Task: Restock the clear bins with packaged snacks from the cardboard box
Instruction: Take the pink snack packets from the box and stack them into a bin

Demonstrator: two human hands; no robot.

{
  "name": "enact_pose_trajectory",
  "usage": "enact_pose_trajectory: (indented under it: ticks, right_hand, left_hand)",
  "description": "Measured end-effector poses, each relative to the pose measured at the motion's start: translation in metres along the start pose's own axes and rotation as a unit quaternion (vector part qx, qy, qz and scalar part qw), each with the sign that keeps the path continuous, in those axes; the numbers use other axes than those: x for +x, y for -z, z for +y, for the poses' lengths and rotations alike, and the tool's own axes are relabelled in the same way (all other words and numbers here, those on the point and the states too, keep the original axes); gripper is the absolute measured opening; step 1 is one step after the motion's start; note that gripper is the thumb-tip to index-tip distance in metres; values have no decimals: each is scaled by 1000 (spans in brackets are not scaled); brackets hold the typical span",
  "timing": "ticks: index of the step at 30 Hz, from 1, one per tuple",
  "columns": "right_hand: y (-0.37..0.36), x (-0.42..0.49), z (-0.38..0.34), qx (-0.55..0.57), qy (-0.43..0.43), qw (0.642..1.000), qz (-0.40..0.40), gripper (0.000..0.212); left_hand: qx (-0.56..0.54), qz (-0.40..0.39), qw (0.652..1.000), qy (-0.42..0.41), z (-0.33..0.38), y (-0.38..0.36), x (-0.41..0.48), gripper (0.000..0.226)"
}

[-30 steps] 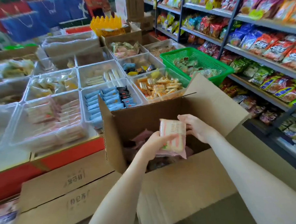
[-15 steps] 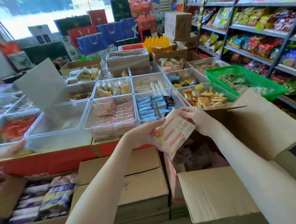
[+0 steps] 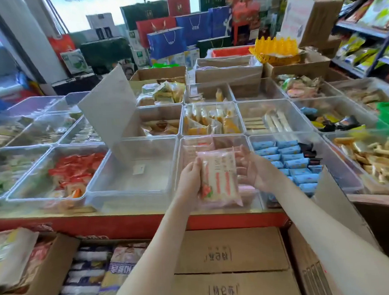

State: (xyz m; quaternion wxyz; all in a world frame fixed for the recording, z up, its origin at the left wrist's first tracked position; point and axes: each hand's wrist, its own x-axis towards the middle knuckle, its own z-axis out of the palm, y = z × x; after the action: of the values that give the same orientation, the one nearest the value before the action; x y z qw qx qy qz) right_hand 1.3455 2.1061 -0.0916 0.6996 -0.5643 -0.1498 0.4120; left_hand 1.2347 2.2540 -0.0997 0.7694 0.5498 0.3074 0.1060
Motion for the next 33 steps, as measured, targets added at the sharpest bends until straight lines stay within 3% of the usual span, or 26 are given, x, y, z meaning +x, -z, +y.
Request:
enact_pose_trajectory:
  ticks: [3,9,12,14,16,18,20,23,25,27,30,33]
  right_hand:
    - [-1,37,34,43,-54,997,-22,58]
    - [-2,106,59,102,-8,992,72,45]
    - [13,133,57,48,22,991,122,18]
    - [22,144,52,-37,38,991,122,15]
    - [30,157,48,-121,39,987,99,19]
    - [34,172,50,-175,23,980,86,21]
    - [34,188,60,-225,1,971,77,24]
    - [27,205,77,-267,-25,960,84,29]
    - [21,214,87,-267,-21,952,145,37]
    - [17,218,94,-296,-10,920,256,46]
    - [10,215,105,-344,-7,880,326,34]
    - [2,212,111,-351,-24,894,276,40]
  left_hand:
    - [-105,73,992,-15,0,15,45,34]
    - [-130,34,991,-10,-23,27,107,20]
    - [-159,55,985,-42,-19,44,133,36]
    - [-111,97,987,-68,-11,56,147,40]
    - [25,126,986,-110,-7,66,158,33]
    - [123,106,978,-134,-5,72,167,32]
    - [170,63,977,-110,-10,70,176,36]
    - [185,5,983,3,-29,60,186,55]
    - [159,-19,985,70,-45,58,191,67]
    - [161,-12,980,121,-55,59,194,80]
    - [162,-8,977,141,-62,60,198,86]
    - [155,-6,981,117,-59,58,198,84]
